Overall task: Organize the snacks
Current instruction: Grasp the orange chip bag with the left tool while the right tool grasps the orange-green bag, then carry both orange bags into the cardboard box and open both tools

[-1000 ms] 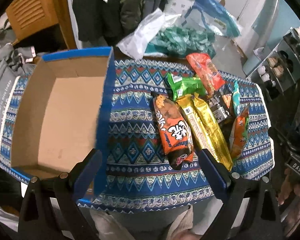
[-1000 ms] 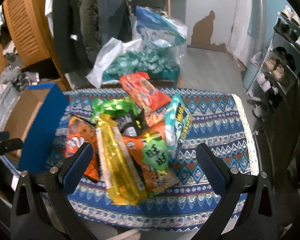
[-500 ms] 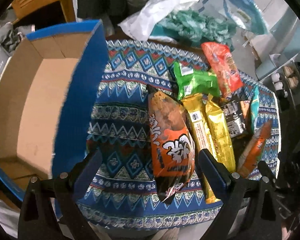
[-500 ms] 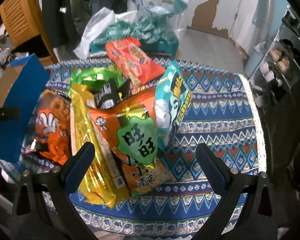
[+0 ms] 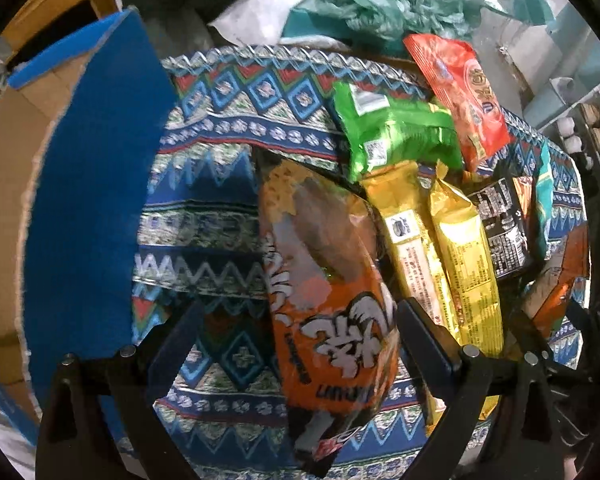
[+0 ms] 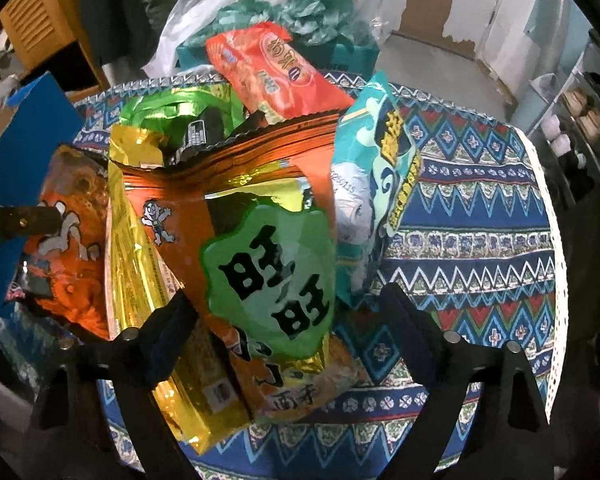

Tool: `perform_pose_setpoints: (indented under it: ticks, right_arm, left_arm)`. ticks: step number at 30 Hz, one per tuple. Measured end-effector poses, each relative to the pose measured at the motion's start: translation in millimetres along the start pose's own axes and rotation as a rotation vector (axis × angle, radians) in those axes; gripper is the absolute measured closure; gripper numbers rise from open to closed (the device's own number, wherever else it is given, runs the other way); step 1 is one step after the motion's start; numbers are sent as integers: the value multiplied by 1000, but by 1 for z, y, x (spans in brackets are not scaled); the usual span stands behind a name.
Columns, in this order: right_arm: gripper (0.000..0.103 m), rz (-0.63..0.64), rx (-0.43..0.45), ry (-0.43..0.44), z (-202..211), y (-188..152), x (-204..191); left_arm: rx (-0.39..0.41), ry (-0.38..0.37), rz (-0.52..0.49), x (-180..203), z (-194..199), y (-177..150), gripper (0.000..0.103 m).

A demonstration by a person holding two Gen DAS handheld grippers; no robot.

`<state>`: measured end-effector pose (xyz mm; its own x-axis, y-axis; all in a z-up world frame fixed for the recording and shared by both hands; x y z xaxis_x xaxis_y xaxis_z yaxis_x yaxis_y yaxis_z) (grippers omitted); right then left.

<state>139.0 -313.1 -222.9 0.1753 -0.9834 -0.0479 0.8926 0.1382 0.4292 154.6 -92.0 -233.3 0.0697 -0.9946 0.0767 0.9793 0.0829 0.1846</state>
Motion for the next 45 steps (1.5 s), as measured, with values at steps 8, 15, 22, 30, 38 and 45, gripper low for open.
perform_pose_setpoints:
  ticks: [8, 15, 22, 30, 38, 45]
  right_arm:
    - [44, 8, -24, 35, -13, 0, -8]
    - [61, -13, 9, 45, -5, 1, -4]
    - [62, -78, 32, 57, 14, 4, 3]
    - [62, -99, 52, 47, 34, 7, -4]
    - [62, -99, 98, 73, 66, 17, -24]
    - [62, -63, 133, 109, 90, 31, -60]
  left_arm:
    - [-2, -29, -19, 1, -14, 4, 21]
    - [8, -50, -67, 3, -10, -1, 54]
    - [35, -8, -87, -1, 6, -12, 59]
    - [105, -23, -60, -16, 37, -21, 59]
    - [190, -12, -86, -12, 79, -31, 59]
    - [271, 1, -87, -34, 120, -38, 59]
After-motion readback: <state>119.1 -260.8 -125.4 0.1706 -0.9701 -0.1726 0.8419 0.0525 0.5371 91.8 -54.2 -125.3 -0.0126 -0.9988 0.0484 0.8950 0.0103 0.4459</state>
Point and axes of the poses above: each gripper's, at about its wrist camera, not at the fingertips, and z roughly against the way its jaws point, x to its right, y to its top, the point moved 4 cm from there along -z, roughly the way its jaws point, and after that the axes turned 4 degrees about -z, right-handed, at the moved point
